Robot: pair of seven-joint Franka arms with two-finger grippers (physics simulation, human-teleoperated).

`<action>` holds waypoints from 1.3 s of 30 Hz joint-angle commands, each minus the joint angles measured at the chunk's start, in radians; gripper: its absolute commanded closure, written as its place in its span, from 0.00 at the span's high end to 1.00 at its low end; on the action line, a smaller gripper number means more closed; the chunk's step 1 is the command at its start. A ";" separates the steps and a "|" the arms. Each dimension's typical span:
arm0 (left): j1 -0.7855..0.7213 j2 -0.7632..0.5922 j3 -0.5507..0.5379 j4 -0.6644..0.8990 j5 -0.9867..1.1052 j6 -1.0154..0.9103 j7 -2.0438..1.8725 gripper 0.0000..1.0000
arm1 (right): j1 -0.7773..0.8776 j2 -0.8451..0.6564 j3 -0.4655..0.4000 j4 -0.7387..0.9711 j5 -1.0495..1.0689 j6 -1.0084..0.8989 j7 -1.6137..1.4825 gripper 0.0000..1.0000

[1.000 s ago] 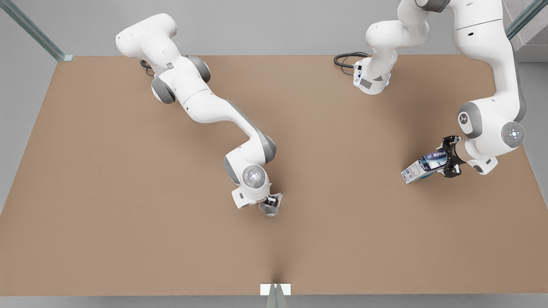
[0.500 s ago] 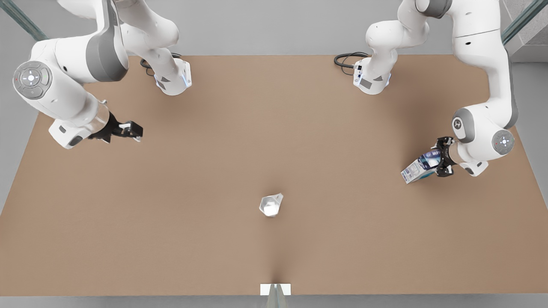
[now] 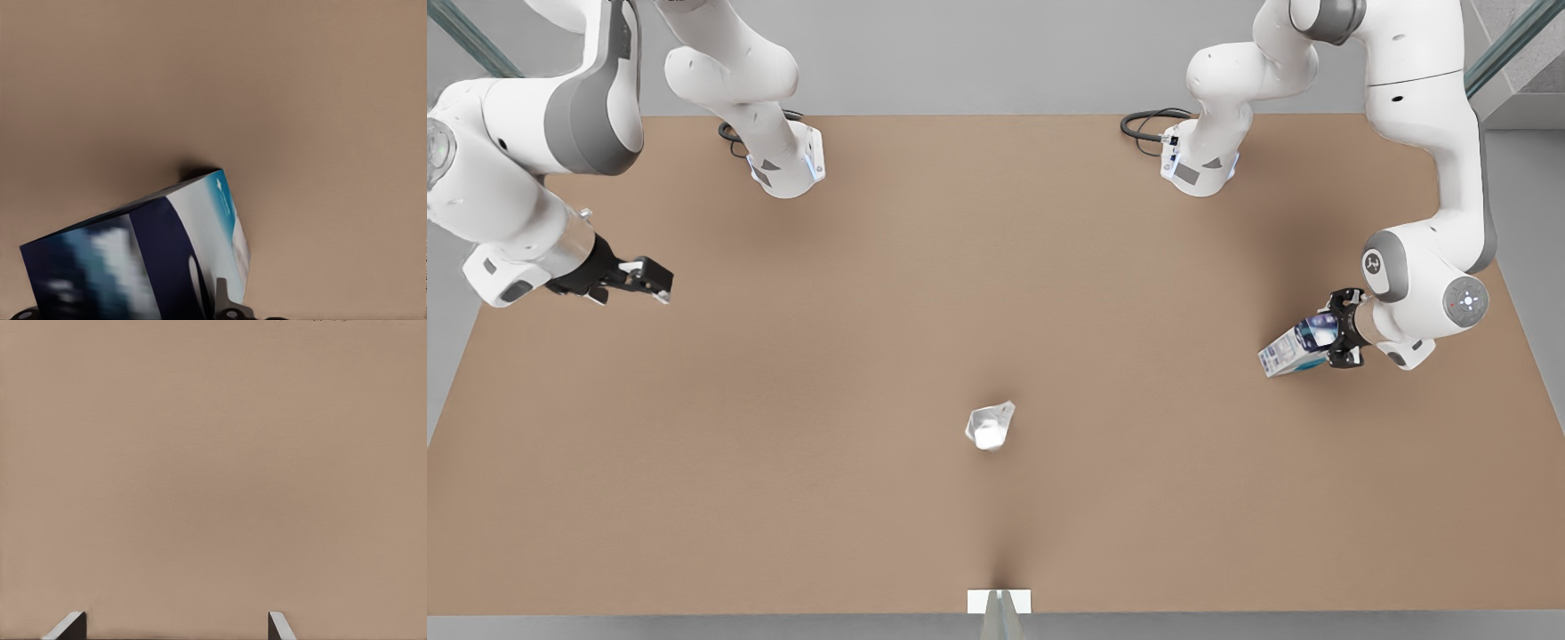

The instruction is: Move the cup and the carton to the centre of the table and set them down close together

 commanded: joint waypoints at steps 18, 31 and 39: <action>-0.057 -0.061 -0.091 0.039 0.007 -0.058 -0.153 0.54 | 0.033 0.019 -0.001 0.002 0.023 -0.001 0.055 1.00; -0.175 -0.017 -0.657 0.209 0.041 -0.057 -0.957 0.55 | 0.030 0.020 -0.001 0.002 0.022 -0.001 0.055 1.00; -0.246 0.253 -0.855 0.422 0.309 -0.049 -1.167 0.55 | 0.013 0.025 -0.004 0.006 0.020 -0.001 0.049 1.00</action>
